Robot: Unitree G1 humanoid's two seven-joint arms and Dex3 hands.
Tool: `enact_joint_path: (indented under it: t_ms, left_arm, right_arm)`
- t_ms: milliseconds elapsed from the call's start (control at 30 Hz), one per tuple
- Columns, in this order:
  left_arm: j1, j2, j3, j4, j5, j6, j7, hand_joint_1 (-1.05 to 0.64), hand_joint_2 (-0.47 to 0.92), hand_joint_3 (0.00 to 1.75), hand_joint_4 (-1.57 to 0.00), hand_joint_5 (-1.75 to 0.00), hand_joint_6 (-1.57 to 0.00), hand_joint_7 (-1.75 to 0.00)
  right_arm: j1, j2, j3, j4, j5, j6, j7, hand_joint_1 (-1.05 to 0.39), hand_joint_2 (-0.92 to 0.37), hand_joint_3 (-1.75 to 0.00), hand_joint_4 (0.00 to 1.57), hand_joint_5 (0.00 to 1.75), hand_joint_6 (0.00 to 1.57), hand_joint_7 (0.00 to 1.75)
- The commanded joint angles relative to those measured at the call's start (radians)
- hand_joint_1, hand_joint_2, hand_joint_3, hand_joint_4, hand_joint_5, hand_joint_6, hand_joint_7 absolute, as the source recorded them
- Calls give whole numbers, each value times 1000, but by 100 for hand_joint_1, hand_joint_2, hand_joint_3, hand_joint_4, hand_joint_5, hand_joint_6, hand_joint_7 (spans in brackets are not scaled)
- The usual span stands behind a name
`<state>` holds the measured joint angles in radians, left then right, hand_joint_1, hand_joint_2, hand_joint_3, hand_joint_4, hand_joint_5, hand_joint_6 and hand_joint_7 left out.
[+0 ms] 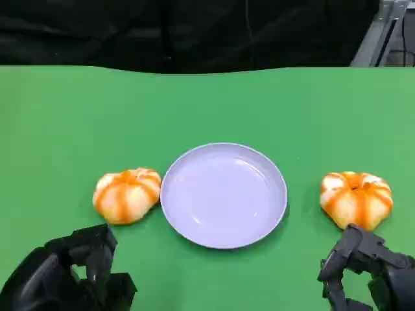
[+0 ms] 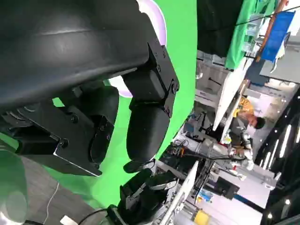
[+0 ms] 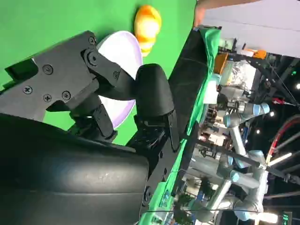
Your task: Grasp the bread from the table and place it into the plate.
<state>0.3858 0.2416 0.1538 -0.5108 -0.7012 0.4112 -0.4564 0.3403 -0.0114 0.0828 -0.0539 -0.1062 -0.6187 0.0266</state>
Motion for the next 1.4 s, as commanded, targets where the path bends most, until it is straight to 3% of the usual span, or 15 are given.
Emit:
enact_joint_path:
  t_ms: [33,533,567,633,667,733,767,833,867,967,1100,1200,1367,1400]
  left_arm:
    - [3,15,11,3,2,-2,-3,26,67,175,-126,-175,-100,-175]
    - [-2,16,13,12,-1,-16,-25,25,64,175,-125,-175,-99,-175]
    - [-2,19,13,11,0,-20,-33,20,59,168,-88,-175,-66,-173]
    - [1,17,10,9,23,-52,-46,10,57,154,-45,-175,-29,-165]
    - [3,14,8,10,36,-69,-50,2,54,146,-18,-175,-12,-152]
    - [6,11,-1,18,83,-126,-60,-2,52,142,-5,-175,-3,-145]
    - [7,10,-7,23,113,-160,-64,-13,47,136,-2,-158,-1,-127]
    - [9,10,-19,46,212,-271,-68,-18,45,133,0,-147,0,-117]
    - [8,10,-24,61,267,-332,-68,-35,47,121,0,-130,0,-107]
    - [10,12,-39,90,494,-552,-14,-53,61,86,0,-110,0,-98]
    - [12,4,-43,131,711,-772,70,-53,73,60,0,-102,-5,-94]
    - [0,5,-45,135,864,-847,146,-51,81,27,0,-97,-17,-80]
    - [-55,30,-49,142,1040,-868,219,-51,79,15,0,-97,-23,-76]
    - [-86,40,-49,155,1104,-875,247,-57,78,11,-1,-97,-28,-71]
  right_arm:
    - [-1,-6,-6,-1,9,-11,-3,-12,-58,-111,80,175,70,158]
    - [-2,-8,-7,-3,5,-5,-4,-13,-58,-110,80,175,71,158]
    - [-2,-6,-6,-5,7,-2,-4,-14,-57,-111,80,175,71,158]
    - [0,-3,-6,-7,1,0,-8,-13,-57,-112,81,175,71,158]
    - [0,-3,-6,-9,-2,1,-10,-13,-57,-112,81,175,71,158]
    - [0,-4,-6,-9,-1,0,-8,-13,-57,-112,80,175,71,159]
    - [0,-6,-5,-7,1,-1,-6,-13,-57,-113,80,175,71,159]
    - [2,-5,-5,-9,2,1,-6,-13,-57,-113,80,175,71,159]
    - [4,-3,-5,-12,1,3,-8,-14,-56,-113,80,175,71,159]
    - [1,-8,-6,-7,7,-4,-3,-13,-56,-114,80,175,70,159]
    - [-4,-9,-6,0,17,-10,2,-13,-55,-115,80,175,70,159]
    - [-7,-9,-9,-4,11,3,-1,-13,-54,-115,81,175,71,159]
    - [-6,-3,-8,-5,13,9,-5,-13,-55,-115,81,175,71,159]
    - [-6,-2,-8,-6,14,13,-5,-13,-55,-115,82,175,71,159]
